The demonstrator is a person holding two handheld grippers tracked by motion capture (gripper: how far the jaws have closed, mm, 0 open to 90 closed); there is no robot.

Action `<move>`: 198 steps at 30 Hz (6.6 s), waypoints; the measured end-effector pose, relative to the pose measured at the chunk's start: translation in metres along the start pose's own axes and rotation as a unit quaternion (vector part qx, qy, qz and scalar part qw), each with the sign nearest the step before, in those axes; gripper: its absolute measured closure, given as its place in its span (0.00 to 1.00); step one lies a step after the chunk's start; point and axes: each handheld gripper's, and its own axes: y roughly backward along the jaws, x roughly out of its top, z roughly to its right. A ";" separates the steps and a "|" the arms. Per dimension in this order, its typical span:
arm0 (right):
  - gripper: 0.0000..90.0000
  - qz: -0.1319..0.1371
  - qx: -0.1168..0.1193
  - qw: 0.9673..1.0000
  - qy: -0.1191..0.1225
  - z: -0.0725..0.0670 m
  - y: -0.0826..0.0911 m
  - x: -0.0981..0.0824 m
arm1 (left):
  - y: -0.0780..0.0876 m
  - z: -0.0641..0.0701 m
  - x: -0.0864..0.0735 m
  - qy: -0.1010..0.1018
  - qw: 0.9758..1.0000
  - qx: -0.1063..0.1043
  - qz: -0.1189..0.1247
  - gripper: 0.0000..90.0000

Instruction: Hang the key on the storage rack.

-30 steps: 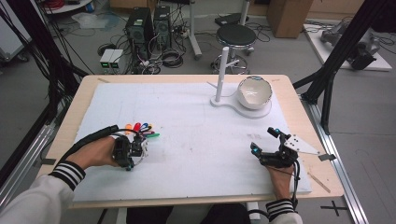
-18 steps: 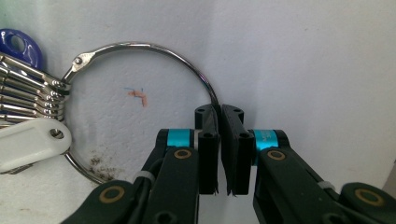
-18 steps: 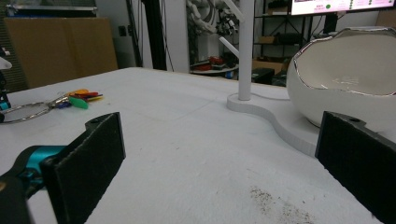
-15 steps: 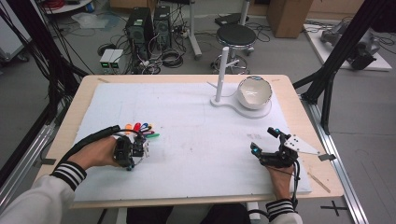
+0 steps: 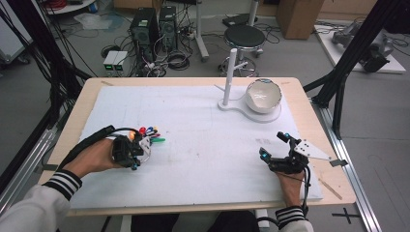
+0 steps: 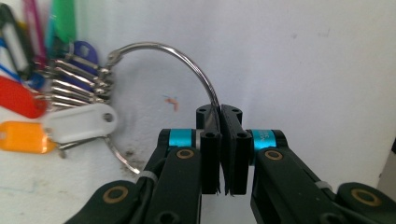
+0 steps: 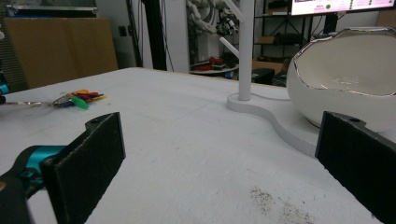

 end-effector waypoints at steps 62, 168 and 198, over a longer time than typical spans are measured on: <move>0.01 -0.101 0.254 0.958 0.091 -0.064 -0.087 0.156 | 0.083 -0.027 0.019 0.018 0.890 -0.049 0.452 0.97; 0.98 -0.208 0.243 0.943 0.092 -0.062 -0.130 0.190 | 0.043 -0.014 -0.014 0.107 0.852 0.074 0.506 0.02; 0.98 -0.201 0.123 0.971 0.044 0.005 -0.151 0.187 | -0.009 0.030 -0.113 0.196 0.783 0.150 0.570 0.02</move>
